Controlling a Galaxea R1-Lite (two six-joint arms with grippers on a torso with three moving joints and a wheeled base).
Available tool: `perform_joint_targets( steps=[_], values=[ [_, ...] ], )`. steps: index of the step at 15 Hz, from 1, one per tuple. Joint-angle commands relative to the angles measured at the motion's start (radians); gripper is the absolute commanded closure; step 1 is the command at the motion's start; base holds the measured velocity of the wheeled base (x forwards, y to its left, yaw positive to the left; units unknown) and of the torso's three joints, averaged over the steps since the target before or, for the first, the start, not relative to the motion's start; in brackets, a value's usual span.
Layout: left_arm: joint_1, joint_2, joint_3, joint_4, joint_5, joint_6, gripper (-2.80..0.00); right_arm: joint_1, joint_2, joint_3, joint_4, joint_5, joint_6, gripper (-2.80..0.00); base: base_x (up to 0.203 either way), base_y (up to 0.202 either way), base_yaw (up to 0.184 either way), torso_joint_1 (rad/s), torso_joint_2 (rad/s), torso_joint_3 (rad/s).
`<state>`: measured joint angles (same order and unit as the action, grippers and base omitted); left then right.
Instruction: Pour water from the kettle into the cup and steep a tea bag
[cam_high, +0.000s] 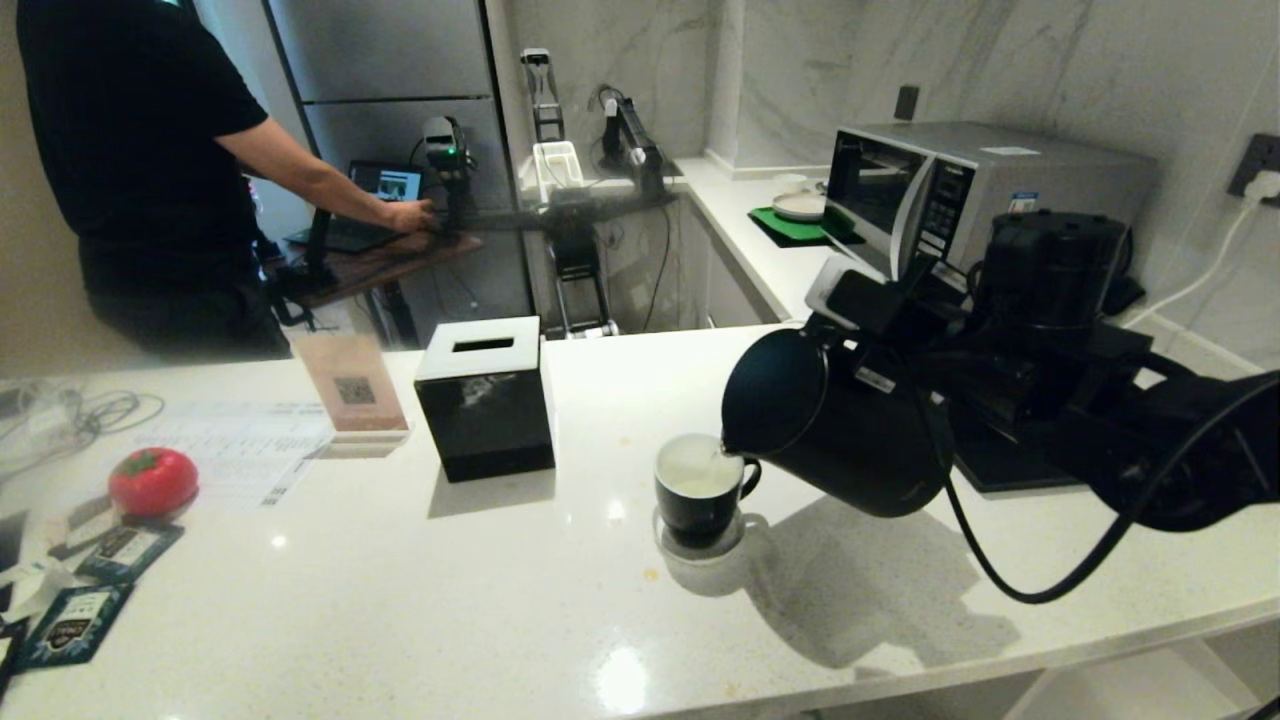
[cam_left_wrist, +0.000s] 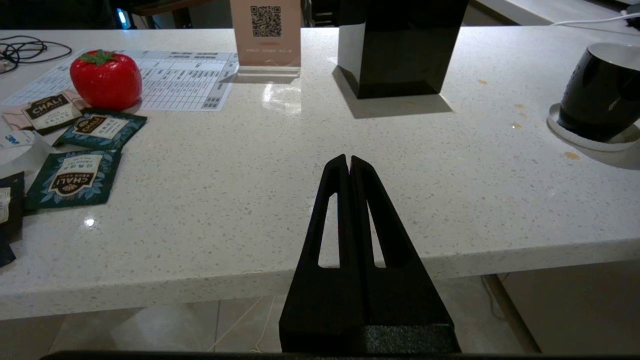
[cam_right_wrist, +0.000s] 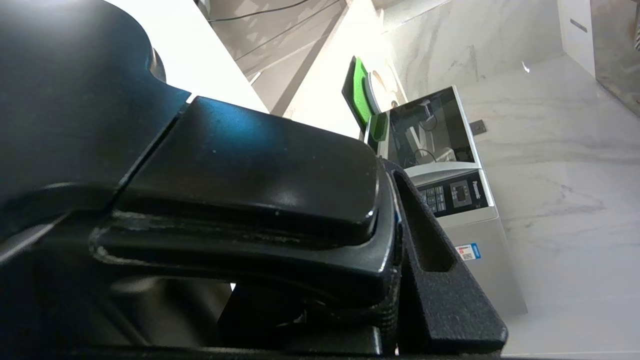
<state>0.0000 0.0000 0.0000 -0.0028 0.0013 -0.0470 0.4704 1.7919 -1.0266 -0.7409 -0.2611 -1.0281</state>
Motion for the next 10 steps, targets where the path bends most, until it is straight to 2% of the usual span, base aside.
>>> perform_joint_targets(
  steps=[1, 10],
  values=[
    [0.0, 0.002, 0.0, 0.0, 0.0, -0.001, 0.0, 0.001, 0.0, 0.002, -0.005, -0.001, -0.006, 0.0, 0.0, 0.0, 0.0, 0.0, 0.0, 0.0],
    [0.0, 0.002, 0.0, 0.0, 0.0, -0.001, 0.0, -0.001, -0.021, 0.031, -0.005, -0.002, 0.005, 0.0, 0.0, 0.0, 0.0, 0.0, 0.0, 0.0]
  ],
)
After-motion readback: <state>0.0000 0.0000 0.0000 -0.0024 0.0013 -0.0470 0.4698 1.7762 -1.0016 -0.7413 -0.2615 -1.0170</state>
